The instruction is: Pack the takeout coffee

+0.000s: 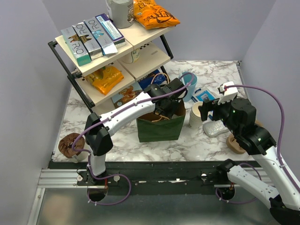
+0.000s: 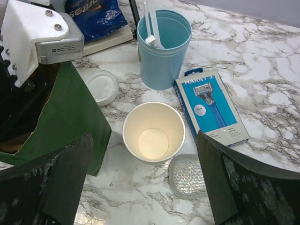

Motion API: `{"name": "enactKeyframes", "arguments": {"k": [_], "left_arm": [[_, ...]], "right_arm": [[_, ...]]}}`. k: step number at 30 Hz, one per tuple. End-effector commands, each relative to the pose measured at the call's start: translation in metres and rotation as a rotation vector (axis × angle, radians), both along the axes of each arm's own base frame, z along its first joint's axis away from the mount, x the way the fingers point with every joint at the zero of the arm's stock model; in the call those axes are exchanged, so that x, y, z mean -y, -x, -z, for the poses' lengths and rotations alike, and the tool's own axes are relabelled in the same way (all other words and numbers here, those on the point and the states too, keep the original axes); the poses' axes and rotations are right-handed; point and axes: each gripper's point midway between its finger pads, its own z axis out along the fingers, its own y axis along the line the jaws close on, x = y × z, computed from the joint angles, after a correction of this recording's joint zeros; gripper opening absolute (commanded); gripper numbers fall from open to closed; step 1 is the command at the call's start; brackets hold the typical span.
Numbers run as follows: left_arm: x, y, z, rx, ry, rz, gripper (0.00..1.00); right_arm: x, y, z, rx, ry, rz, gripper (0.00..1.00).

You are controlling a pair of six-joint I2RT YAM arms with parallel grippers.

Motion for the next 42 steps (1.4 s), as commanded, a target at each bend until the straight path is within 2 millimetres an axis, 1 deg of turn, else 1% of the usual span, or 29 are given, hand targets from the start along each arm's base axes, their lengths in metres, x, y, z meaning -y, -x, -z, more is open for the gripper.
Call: {"name": "enactKeyframes", "arguments": {"k": [1,7,15,20,24,29,31,33,34,35,36,37,38,39,40,41,42], "left_arm": [[-0.001,0.004,-0.019,0.014,0.027,-0.002,0.44],[0.001,0.006,-0.035,0.029,0.069,0.005,0.56],[-0.001,0.005,-0.055,0.067,0.103,-0.005,0.62],[-0.004,0.002,-0.075,0.112,0.129,-0.020,0.65],[-0.010,-0.003,-0.094,0.166,0.150,-0.049,0.69],[-0.015,-0.004,-0.122,0.217,0.214,-0.078,0.72],[-0.020,-0.005,-0.135,0.249,0.230,-0.097,0.72],[-0.025,-0.005,-0.144,0.269,0.237,-0.108,0.74],[-0.028,-0.006,-0.152,0.288,0.247,-0.118,0.74],[-0.030,-0.006,-0.156,0.297,0.248,-0.122,0.75],[-0.033,-0.005,-0.164,0.313,0.263,-0.125,0.77],[-0.035,-0.005,-0.172,0.329,0.278,-0.128,0.83],[-0.038,-0.005,-0.177,0.343,0.283,-0.135,0.84],[-0.041,-0.004,-0.186,0.358,0.300,-0.139,0.91],[-0.044,-0.003,-0.193,0.371,0.313,-0.145,0.92],[-0.048,-0.004,-0.197,0.389,0.315,-0.155,0.98],[-0.054,-0.001,-0.206,0.406,0.333,-0.165,0.99]], "right_arm": [[-0.003,0.001,0.003,-0.004,-0.002,-0.020,1.00],[-0.003,0.001,0.001,-0.002,-0.006,-0.017,1.00],[-0.004,0.003,-0.005,0.009,-0.027,-0.025,1.00],[-0.004,0.002,-0.009,0.014,-0.033,-0.021,1.00],[-0.005,0.000,-0.018,0.026,-0.050,-0.013,1.00],[-0.008,-0.003,-0.029,0.046,-0.070,-0.016,1.00],[-0.009,-0.005,-0.033,0.050,-0.078,-0.013,1.00],[-0.011,-0.007,-0.037,0.055,-0.086,-0.014,1.00],[-0.012,-0.008,-0.042,0.061,-0.099,-0.013,1.00],[-0.016,-0.012,-0.039,0.046,-0.099,-0.017,1.00],[-0.018,-0.013,-0.041,0.045,-0.103,-0.019,1.00],[-0.020,-0.016,-0.047,0.051,-0.110,-0.020,1.00],[-0.023,-0.022,-0.044,0.033,-0.099,-0.018,1.00],[-0.022,-0.027,-0.047,0.038,-0.094,-0.001,1.00],[-0.023,-0.033,-0.047,0.031,-0.086,0.013,1.00],[-0.021,-0.037,-0.058,0.048,-0.091,0.030,1.00],[-0.027,-0.048,-0.050,0.020,-0.070,0.026,1.00]]}}
